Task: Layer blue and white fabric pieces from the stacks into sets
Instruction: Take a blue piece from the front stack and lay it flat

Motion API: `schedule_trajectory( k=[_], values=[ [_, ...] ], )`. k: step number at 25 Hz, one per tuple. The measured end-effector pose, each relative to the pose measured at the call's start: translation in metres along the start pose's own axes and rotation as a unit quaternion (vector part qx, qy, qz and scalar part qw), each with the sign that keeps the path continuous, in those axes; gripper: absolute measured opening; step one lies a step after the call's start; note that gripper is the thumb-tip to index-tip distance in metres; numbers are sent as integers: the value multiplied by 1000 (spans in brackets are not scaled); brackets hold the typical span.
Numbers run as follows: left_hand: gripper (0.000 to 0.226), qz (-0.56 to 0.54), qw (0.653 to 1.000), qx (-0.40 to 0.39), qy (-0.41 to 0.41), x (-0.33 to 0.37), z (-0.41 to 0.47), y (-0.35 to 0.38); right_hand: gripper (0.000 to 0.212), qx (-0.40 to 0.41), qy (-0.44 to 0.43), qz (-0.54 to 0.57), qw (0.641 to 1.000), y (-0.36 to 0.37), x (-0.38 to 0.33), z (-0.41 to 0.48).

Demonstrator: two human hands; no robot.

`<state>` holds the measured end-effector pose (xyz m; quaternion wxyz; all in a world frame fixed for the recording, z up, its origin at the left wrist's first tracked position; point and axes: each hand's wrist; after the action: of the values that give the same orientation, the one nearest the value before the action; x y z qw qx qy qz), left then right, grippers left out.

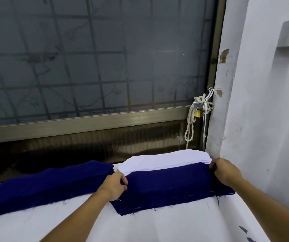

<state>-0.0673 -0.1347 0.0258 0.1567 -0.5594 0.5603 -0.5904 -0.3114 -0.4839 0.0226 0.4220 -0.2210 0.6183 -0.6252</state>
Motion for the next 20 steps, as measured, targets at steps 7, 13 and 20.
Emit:
schedule_trajectory(
  k=[7,13,20],
  values=[
    [14,-53,998,34,-18,-11,1,1,22,18,4,-69,997,8,1,-4],
    [8,-45,997,55,-23,-18,3,8,26,35,-38,-219,974,19,-4,-7],
    [15,67,988,137,2,-20,-2,-12,26,71,-97,-71,990,16,-67,-10]
  ],
)
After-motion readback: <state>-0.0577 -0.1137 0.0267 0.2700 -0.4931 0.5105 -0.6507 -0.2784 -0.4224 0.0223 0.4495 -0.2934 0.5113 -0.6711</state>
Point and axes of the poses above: each hand's wrist, its own z-axis towards the middle knuckle, its own y-axis out of the palm, x = y × z, and after that the axes turned 14 degrees about -y, right-handed
